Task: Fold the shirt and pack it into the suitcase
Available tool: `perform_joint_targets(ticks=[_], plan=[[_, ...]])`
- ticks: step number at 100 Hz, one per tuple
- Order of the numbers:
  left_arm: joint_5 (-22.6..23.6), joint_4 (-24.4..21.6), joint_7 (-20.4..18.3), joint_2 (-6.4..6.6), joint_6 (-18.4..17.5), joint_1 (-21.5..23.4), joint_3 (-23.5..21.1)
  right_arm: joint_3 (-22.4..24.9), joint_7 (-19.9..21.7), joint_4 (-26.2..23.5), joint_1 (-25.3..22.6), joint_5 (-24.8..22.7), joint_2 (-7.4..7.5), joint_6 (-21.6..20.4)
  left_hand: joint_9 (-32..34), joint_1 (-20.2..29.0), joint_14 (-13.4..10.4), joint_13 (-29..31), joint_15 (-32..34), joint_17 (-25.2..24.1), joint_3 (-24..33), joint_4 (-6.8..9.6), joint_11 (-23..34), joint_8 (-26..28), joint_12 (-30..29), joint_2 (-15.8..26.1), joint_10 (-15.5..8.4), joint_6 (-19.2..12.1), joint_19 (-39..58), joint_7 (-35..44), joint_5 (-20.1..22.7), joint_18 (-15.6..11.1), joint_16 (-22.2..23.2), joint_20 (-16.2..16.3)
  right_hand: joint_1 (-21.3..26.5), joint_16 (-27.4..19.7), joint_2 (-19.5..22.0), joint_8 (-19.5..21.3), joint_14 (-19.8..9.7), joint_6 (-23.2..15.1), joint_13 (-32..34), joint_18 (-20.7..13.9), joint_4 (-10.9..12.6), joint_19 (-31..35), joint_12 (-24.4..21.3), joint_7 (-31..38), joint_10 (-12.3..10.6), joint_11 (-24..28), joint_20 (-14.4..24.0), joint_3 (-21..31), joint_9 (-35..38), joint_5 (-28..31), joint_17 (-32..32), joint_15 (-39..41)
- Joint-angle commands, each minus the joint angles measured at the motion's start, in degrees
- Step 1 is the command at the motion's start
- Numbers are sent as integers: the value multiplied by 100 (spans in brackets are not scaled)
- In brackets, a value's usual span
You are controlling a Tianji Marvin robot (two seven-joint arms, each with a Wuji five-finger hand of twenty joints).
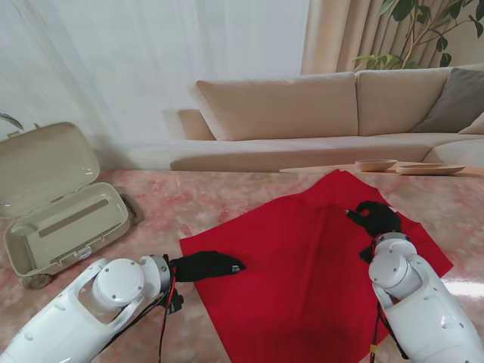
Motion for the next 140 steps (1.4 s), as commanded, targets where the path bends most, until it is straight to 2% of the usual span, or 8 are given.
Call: perform_joint_targets(ticks=[1,57,72,89,122,140], plan=[[64,131,-32,28,113,19,30,8,142,99,-27,-44,29,69,-184,-155,521,-295,-67,-38,-243,78,-46,8,-97,265,83,39,-137,-105,-193,378,-93,-159,-55,-202,67,75,-185,-77,-168,-76,81,-157,-105,-21,-120,50,97,-73,-101,-118,38,-89],[870,260,-117,119,313,56,-234,38,498,235,-61,-71,104,225,-228,-129,263,-375,-125,-45,-240,81,51,25,-159,225,-84,-8,-318,-84,-173,271,-205,-409,-117,-192,7,67,-69,-76,-108,18,82,-517,-93,0,-72,71,340,16,43,-43,174,-49],[932,360,147,58,388,158,-359,43,628,214,-121,-70,132,224,-260,-94,173,-436,-173,-64,-237,83,70,33,-154,172,-141,-22,-457,-66,-161,240,-226,-474,-108,-181,36,61,-63,-65,-113,10,75,-566,-88,-16,-61,57,410,26,34,-75,180,-38],[1067,423,390,15,309,270,-479,60,744,210,-180,-39,150,262,-254,-61,68,-422,-204,-57,-235,82,105,41,-143,117,-209,-32,-572,-32,-116,215,-239,-503,-59,-169,98,59,-75,-36,-135,-24,72,-624,-84,-37,-63,29,487,-43,1,-117,159,-39],[976,360,589,-36,106,471,-817,132,895,171,-304,-60,185,302,-128,-1,14,-365,-217,-27,-229,75,196,55,-91,44,-316,-28,-635,36,-15,203,-226,-467,7,-136,186,72,-80,-49,-122,-34,90,-685,-68,-40,-78,4,620,-237,-10,-129,169,-30],[787,101,636,-59,34,626,-1073,169,1018,124,-355,-79,213,300,-52,6,-4,-337,-212,-29,-235,68,222,55,-43,35,-345,-42,-606,60,17,202,-212,-398,7,-117,181,76,-59,-81,-86,-8,99,-699,-59,-30,-86,0,672,-295,21,-96,198,-17]])
